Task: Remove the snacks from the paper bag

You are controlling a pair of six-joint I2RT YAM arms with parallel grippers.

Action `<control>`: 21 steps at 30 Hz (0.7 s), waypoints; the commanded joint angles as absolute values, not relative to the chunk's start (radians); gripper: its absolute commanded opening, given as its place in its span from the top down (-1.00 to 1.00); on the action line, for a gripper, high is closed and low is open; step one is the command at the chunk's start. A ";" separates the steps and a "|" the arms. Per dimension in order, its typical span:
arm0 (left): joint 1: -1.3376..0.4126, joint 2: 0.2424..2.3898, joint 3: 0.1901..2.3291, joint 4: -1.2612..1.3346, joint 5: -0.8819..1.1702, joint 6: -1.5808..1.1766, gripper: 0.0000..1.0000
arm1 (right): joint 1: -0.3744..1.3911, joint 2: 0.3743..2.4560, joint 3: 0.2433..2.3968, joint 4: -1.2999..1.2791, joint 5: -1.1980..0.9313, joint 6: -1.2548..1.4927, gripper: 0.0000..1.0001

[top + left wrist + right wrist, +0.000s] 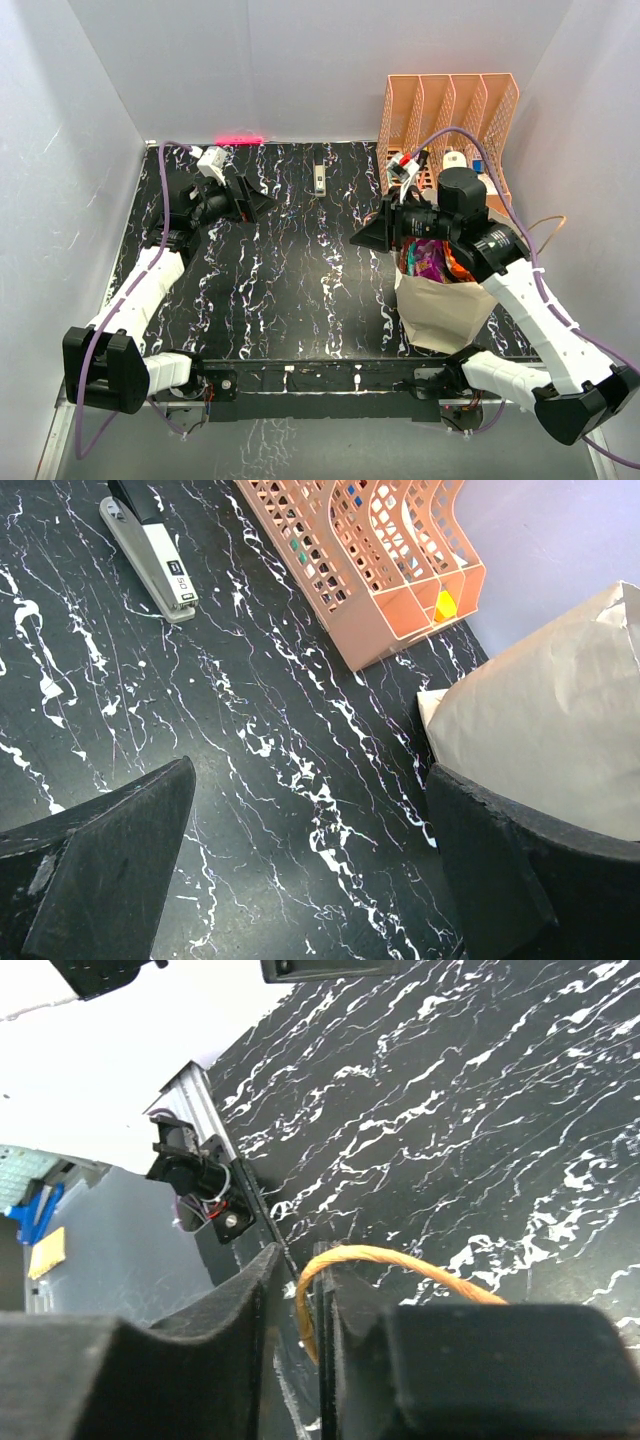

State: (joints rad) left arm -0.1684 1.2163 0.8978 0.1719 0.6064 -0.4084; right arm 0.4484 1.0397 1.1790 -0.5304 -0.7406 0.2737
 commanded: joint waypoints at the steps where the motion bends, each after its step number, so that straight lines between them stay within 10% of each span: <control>1: -0.170 1.209 0.893 0.187 0.609 -0.399 -0.96 | 0.460 1.013 1.258 -0.569 -0.664 0.296 0.28; 10: -0.171 1.199 0.897 0.174 0.597 -0.400 -0.96 | 0.459 0.835 1.337 -0.890 -0.305 0.235 -0.71; 21: -0.173 1.206 0.895 0.176 0.595 -0.415 -0.95 | 0.460 0.643 1.552 -1.112 0.365 0.274 -0.94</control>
